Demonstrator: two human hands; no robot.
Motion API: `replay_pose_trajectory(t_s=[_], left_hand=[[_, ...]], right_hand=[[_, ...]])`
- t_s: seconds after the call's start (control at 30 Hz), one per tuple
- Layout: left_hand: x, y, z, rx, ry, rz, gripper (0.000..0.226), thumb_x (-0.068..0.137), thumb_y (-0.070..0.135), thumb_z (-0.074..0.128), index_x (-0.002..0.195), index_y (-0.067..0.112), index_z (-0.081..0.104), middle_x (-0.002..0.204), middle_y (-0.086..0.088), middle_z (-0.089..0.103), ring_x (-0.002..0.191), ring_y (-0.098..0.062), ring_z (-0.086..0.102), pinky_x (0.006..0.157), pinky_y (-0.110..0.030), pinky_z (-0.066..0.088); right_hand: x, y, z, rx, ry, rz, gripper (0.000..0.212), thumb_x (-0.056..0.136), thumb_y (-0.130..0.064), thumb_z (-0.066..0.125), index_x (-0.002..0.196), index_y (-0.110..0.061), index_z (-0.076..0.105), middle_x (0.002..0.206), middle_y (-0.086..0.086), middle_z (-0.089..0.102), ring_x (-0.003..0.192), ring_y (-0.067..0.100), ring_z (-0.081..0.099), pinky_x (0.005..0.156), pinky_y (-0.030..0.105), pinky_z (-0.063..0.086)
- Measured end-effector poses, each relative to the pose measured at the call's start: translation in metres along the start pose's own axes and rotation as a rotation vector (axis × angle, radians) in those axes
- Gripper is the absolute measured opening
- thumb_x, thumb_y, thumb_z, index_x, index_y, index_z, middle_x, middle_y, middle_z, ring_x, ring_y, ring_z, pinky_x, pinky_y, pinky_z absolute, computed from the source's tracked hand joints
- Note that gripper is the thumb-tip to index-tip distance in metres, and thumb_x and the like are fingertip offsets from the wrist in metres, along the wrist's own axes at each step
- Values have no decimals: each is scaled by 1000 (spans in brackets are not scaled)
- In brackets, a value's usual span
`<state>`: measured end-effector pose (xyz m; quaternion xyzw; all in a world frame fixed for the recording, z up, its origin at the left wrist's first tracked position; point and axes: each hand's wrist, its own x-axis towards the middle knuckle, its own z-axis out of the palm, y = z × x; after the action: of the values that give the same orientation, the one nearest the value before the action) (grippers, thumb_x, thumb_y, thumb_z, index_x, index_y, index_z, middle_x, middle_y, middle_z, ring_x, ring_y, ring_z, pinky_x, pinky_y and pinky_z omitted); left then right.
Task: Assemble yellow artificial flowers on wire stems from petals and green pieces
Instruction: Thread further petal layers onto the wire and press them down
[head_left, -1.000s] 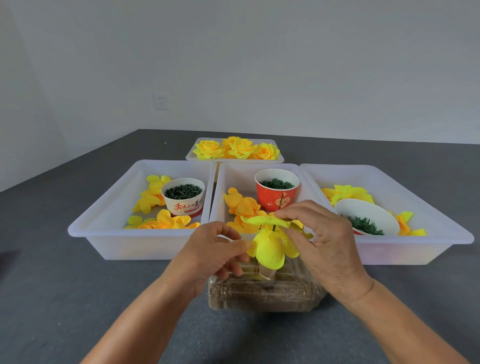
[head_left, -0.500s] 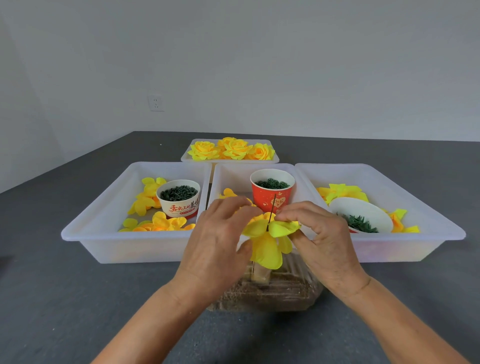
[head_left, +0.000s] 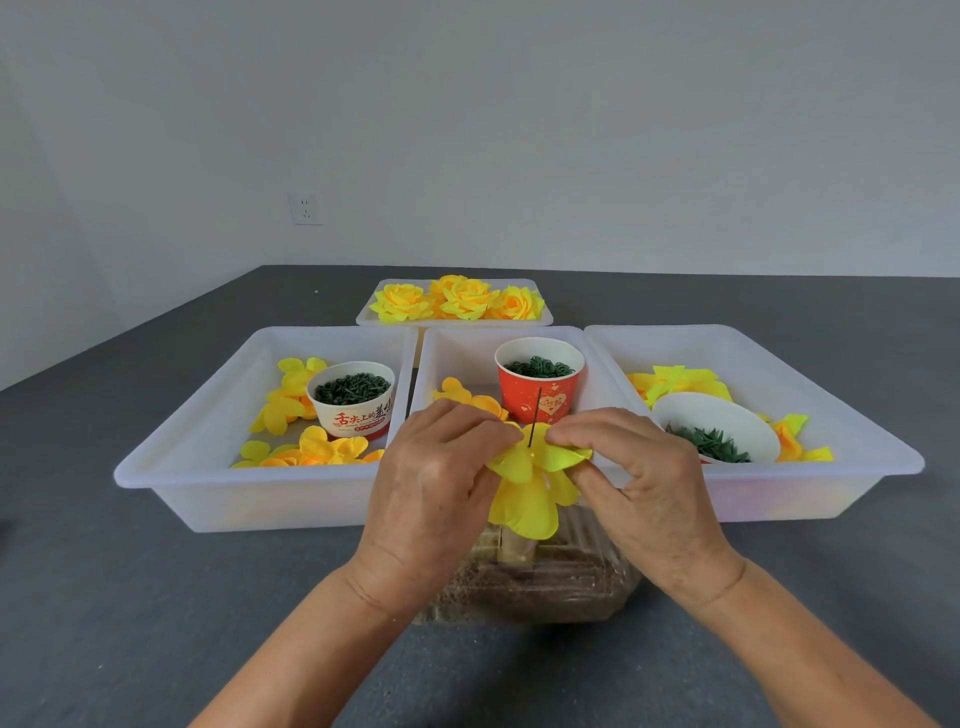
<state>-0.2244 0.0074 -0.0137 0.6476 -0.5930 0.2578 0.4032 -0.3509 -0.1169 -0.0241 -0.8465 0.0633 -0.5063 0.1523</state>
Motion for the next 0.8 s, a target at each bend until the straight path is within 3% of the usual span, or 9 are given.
replay_pose_trajectory(t_s=[0.17, 0.37, 0.63, 0.73, 0.8], left_hand=[[3, -4, 4, -15, -42, -44, 23, 65, 2, 68, 86, 6, 74, 87, -7, 71, 80, -26, 65, 69, -31, 52], [3, -8, 6, -35, -39, 15, 15, 67, 3, 71, 82, 7, 74, 86, -2, 72, 82, -18, 60, 72, -31, 47], [3, -10, 6, 79, -87, 107, 22, 63, -4, 72, 81, 7, 74, 85, 0, 72, 79, -25, 65, 73, -32, 42], [0, -12, 7, 101, -113, 121, 29, 58, -9, 76, 82, 8, 74, 85, -1, 72, 80, -25, 65, 74, -31, 40], [-1, -13, 8, 96, -109, 131, 18, 68, 0, 71, 83, 9, 74, 86, 0, 72, 82, -24, 63, 74, -31, 40]], right_hand=[[-2, 1, 1, 109, -25, 104, 16, 74, -7, 68, 89, -9, 74, 90, -3, 72, 85, 16, 67, 77, 37, 53], [-2, 2, 1, 93, -55, 105, 15, 73, -10, 68, 87, -9, 74, 89, -3, 72, 83, 13, 66, 76, 36, 52], [2, 4, -1, -103, -76, -152, 18, 65, 5, 70, 80, -5, 73, 83, 2, 71, 79, 23, 66, 68, 39, 50], [-1, 6, 2, -47, -97, -102, 15, 68, 3, 69, 80, -5, 73, 81, 2, 72, 79, 21, 67, 69, 42, 53], [-4, 7, 4, 25, -115, -29, 15, 69, 0, 68, 82, -6, 74, 82, 1, 72, 79, 19, 67, 71, 43, 53]])
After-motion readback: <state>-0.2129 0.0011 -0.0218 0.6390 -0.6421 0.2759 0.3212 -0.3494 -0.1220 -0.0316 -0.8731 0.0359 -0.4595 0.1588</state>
